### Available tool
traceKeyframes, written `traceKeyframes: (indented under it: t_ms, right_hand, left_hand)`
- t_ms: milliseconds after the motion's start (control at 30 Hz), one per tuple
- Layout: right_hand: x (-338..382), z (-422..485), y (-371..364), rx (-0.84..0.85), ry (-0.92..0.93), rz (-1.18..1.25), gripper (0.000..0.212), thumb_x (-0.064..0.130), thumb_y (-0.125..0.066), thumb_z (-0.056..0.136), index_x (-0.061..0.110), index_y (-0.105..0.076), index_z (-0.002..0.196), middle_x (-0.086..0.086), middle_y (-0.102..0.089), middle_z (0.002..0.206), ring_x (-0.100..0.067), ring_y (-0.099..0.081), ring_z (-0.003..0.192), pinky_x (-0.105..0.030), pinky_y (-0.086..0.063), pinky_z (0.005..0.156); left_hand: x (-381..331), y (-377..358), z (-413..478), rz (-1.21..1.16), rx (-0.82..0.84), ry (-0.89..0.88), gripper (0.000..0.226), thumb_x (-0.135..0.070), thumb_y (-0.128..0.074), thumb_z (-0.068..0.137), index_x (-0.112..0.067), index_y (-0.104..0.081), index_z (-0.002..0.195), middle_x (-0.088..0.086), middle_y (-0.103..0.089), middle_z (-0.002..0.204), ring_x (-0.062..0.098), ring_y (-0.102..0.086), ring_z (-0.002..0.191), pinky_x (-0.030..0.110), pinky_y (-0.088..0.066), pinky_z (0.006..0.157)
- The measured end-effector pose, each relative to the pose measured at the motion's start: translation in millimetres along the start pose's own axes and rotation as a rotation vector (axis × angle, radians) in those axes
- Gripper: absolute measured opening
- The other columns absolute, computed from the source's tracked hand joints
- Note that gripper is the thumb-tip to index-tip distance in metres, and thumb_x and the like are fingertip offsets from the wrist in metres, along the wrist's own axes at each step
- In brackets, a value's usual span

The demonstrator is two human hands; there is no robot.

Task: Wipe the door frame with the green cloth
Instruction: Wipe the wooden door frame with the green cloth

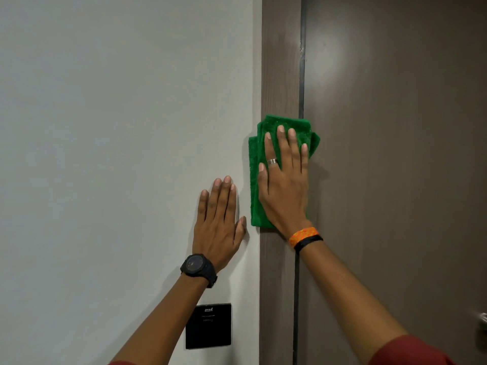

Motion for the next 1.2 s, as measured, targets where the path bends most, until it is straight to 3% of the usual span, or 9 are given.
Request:
traceKeyframes:
  t_ms: [100,200,533,667,767,1200]
  right_hand:
    - [-0.8,-48.3,-4.7,0.029,-0.044,0.032,0.064,0.031,-0.034,0.106,0.015,-0.017,0.166,-0.013,-0.01,0.175,-0.028,-0.004,0.164,-0.054,-0.005,0.135]
    - [-0.4,-91.0,-7.8,0.049,-0.068,0.084,0.062,0.03,-0.038,0.105,0.015,-0.023,0.163,-0.012,-0.012,0.175,-0.027,-0.006,0.163,-0.052,-0.005,0.135]
    - [-4.5,-53.6,-2.1,-0.053,-0.046,0.088,0.05,0.03,-0.034,0.111,0.01,-0.04,0.157,-0.018,-0.032,0.165,-0.034,-0.02,0.16,-0.053,-0.013,0.134]
    - [-3.2,-108.0,-12.6,0.034,-0.04,0.034,0.056,0.032,-0.027,0.111,0.013,-0.024,0.164,-0.012,-0.017,0.174,-0.031,-0.011,0.163,-0.051,-0.005,0.135]
    - [0.0,-163.2,-21.0,0.122,-0.064,-0.022,0.067,0.033,-0.035,0.105,0.016,-0.013,0.166,-0.011,-0.008,0.176,-0.032,-0.007,0.163,-0.052,-0.002,0.134]
    - [-2.6,-154.5,-22.0,0.076,-0.08,-0.029,0.062,0.037,-0.027,0.108,0.019,-0.014,0.166,-0.008,-0.008,0.176,-0.031,-0.008,0.163,-0.055,0.001,0.133]
  left_hand:
    - [-6.9,-3.6,-16.1,-0.004,0.011,-0.012,0.072,-0.036,-0.035,0.103,0.0,-0.012,0.161,0.018,-0.008,0.171,0.033,-0.006,0.159,0.053,-0.009,0.129]
    - [-9.9,-8.4,-34.3,0.003,0.033,-0.034,0.073,-0.035,-0.036,0.102,0.0,-0.013,0.161,0.018,-0.009,0.171,0.033,-0.008,0.159,0.053,-0.01,0.129]
    - [-9.3,-13.1,-37.9,0.0,0.027,-0.021,0.072,-0.038,-0.033,0.103,-0.001,-0.011,0.162,0.016,-0.005,0.172,0.033,-0.007,0.159,0.054,-0.007,0.129]
    - [-14.4,-16.7,-60.7,-0.011,0.038,0.008,0.076,-0.036,-0.037,0.1,-0.002,-0.009,0.162,0.015,-0.003,0.172,0.032,-0.007,0.159,0.054,-0.005,0.129]
    - [-15.8,-18.2,-76.3,-0.039,0.05,0.035,0.076,-0.035,-0.036,0.1,-0.003,-0.008,0.162,0.014,-0.003,0.172,0.031,-0.006,0.159,0.051,-0.003,0.13]
    - [-19.9,-17.5,-91.2,-0.028,0.091,0.039,0.075,-0.034,-0.038,0.1,-0.002,-0.008,0.162,0.015,-0.004,0.171,0.031,-0.003,0.159,0.048,0.001,0.131]
Point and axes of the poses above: each hand's wrist, its own z-axis towards the middle knuckle, its own y-axis out of the back of the hand, x = y × z, the point moved 10 cm from there along z, towards the middle knuckle
